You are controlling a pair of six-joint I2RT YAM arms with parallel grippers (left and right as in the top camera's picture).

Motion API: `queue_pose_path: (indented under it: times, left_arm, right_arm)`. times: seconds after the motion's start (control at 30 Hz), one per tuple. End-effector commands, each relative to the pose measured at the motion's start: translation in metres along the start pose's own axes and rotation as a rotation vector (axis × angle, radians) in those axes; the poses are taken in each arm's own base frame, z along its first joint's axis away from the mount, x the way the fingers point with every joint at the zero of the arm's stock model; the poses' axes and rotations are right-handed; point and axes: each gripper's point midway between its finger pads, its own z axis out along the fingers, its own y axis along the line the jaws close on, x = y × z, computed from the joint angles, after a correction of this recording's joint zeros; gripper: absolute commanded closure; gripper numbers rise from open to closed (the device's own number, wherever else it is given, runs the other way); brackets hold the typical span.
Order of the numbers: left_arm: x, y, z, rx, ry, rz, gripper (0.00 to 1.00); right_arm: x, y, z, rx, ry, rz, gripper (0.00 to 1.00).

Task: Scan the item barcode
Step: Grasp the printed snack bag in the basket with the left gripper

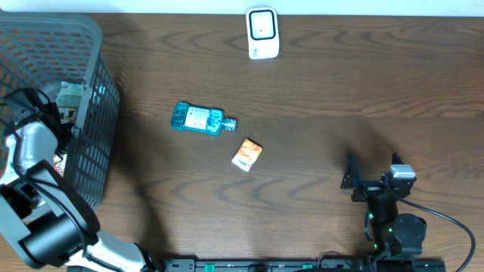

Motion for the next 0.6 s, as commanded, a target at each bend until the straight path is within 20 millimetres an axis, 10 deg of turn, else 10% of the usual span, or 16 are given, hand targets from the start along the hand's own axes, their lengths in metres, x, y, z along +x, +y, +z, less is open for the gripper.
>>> queue_pose_path:
  times: [0.0, 0.3, 0.43, 0.5, 0.57]
  left_arm:
    - [-0.003, 0.009, 0.011, -0.058, -0.001, 0.019, 0.02]
    - [0.003, -0.001, 0.057, -0.048, 0.033, 0.027, 0.02]
    - [0.019, -0.009, 0.077, -0.031, 0.094, 0.04, 0.5]
    - [0.025, -0.012, 0.082, -0.023, 0.115, 0.043, 0.92]
    - [0.029, -0.014, 0.083, -0.013, 0.129, 0.046, 0.93]
  right_arm:
    - [0.0, -0.002, 0.0, 0.009, -0.001, -0.006, 0.01]
    - [0.0, -0.002, 0.0, 0.009, -0.001, -0.006, 0.01]
    - [0.0, -0.002, 0.0, 0.009, -0.001, -0.006, 0.01]
    - [0.0, -0.002, 0.0, 0.009, -0.001, -0.006, 0.01]
    - [0.0, -0.002, 0.0, 0.009, -0.001, -0.006, 0.01]
